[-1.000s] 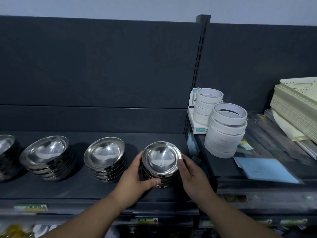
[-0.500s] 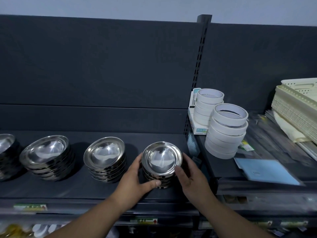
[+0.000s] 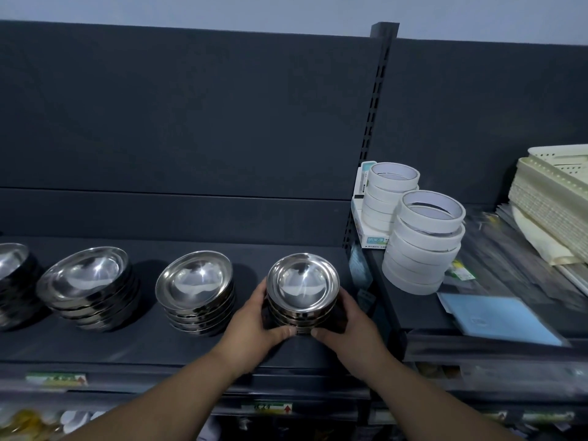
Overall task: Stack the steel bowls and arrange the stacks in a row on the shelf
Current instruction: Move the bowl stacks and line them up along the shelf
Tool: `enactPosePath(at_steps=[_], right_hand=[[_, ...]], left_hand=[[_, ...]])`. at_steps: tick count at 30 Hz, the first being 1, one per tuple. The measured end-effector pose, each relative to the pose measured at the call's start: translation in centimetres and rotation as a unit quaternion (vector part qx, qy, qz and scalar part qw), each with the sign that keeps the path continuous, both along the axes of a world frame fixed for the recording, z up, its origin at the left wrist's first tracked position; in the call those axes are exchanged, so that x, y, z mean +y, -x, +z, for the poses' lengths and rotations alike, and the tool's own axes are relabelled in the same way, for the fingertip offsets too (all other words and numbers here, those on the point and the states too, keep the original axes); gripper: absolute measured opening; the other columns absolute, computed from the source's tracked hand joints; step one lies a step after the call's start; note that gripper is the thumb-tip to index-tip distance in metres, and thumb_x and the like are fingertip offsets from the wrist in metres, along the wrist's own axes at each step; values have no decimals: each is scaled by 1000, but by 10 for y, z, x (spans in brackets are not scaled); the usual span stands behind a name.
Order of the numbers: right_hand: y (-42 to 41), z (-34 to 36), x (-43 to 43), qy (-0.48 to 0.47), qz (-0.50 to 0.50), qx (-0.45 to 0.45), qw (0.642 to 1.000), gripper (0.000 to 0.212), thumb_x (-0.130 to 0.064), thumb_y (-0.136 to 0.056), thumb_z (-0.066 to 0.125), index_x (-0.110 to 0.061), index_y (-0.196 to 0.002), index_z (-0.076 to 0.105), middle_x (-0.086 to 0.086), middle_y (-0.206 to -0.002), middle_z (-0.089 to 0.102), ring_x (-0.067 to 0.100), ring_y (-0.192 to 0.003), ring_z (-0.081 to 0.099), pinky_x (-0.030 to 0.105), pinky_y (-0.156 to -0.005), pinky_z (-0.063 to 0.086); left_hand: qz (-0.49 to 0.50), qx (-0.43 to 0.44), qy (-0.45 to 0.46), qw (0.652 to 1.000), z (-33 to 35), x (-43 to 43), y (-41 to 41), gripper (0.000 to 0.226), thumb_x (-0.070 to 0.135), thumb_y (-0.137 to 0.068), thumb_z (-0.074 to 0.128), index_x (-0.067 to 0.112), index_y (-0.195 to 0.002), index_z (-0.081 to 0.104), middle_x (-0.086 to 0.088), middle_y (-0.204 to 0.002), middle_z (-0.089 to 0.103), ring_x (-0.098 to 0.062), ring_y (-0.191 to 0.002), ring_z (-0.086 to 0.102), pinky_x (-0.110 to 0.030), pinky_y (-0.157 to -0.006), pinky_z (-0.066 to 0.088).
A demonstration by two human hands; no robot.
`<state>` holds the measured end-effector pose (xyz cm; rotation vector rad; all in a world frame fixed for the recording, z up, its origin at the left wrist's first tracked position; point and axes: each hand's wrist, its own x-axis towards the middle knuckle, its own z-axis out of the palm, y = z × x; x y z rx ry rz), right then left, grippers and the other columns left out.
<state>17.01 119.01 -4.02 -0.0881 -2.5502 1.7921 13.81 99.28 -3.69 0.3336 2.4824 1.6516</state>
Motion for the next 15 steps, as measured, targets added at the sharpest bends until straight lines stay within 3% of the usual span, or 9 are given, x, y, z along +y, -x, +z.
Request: enactPosePath(at_steps=[2,4,8,10,12,15], right_hand=[[5,2,-2,-6,-2,-7,1000,84,-3,-77,78,-35,-143,34,-26,-116,55,-14,-106,52,-3,-85,38],[11,1,-3,-6,-10,-11,1000,86,-3,-78,77,-32,-146,34,-17,-122,57,1,-116,53,12,-101,40],[14,-6,-3,4,-26,-26,999,98,-5,-72,81,-30,-151,28,-12,-136,55,8,-127,51,34,-113,38],[14,-12,-2,8,-26,-38,999,105,-6,-69,83,-32,-152,24,-11,-139,54,8,-128,50,36,-112,39],[14,-14,-2,10,-22,-42,999,106,-7,-68,83,-33,-152,24,-11,-138,55,9,-128,50,35,-111,40],[15,-15,-4,15,-13,-40,999,100,-3,-70,81,-32,-150,29,-13,-132,59,7,-124,53,22,-102,43]], left_hand=[[6,0,6,1000,1,2,5,96,18,-72,83,38,-145,24,20,-126,55,8,-113,52,-17,-105,38],[12,-7,-3,1000,2,3,9,99,18,-72,83,34,-148,22,17,-130,55,1,-118,52,-22,-108,38],[27,-23,-33,999,0,2,7,121,40,-57,87,32,-152,13,16,-141,46,-3,-129,45,-31,-113,35],[30,-27,-50,998,2,2,5,125,47,-54,86,34,-152,10,22,-139,41,-2,-131,41,-31,-114,33],[32,-25,-61,997,4,4,5,116,40,-62,86,34,-152,13,23,-136,44,-1,-129,43,-31,-113,34],[39,-21,-63,997,9,6,8,104,28,-71,83,33,-151,17,28,-127,47,0,-123,47,-30,-112,37]])
